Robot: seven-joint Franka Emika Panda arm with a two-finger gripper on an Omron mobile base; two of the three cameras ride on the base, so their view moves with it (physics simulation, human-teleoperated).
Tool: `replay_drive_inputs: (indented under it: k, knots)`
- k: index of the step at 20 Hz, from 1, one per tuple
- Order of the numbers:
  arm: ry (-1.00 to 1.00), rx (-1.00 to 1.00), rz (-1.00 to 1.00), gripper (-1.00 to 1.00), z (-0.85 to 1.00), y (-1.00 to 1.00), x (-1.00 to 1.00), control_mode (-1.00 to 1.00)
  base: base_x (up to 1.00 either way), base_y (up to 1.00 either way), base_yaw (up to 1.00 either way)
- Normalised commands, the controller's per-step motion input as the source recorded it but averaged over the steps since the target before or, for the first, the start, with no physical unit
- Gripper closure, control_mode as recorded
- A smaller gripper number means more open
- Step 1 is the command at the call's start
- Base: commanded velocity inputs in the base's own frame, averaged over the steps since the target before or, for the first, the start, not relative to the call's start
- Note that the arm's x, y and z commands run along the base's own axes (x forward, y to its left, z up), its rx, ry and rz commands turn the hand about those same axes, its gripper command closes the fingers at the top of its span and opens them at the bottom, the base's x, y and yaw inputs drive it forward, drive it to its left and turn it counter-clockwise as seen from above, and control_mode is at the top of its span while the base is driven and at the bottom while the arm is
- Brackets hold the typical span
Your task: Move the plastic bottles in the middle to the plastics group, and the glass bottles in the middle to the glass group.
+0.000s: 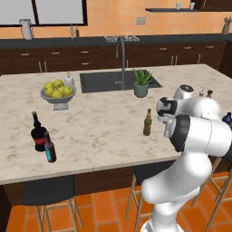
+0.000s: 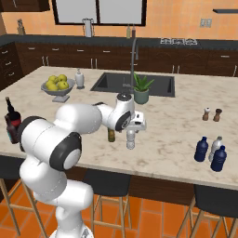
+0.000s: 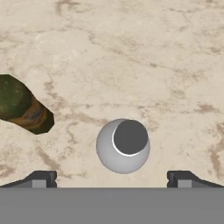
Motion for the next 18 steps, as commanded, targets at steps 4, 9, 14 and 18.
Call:
replay_drive_inputs:
  k: [4, 9, 14, 18]
  knots:
    - [-0.01, 0.0, 0.0, -1.0, -0.16, 0.0, 0.13, -1.0, 0.0, 0.0, 0.0]
    - [-0.11, 0.0, 0.0, -1.0, -0.03, -0.04, 0.07, -1.0, 0.0, 0.0, 0.0]
    - [-0.09, 0.0, 0.0, -1.0, -0.03, -0.03, 0.06, -1.0, 0.0, 0.0, 0.0]
    - [0.0, 0.0, 0.0, -1.0, -0.05, 0.0, 0.26, -1.0, 0.0, 0.0, 0.0]
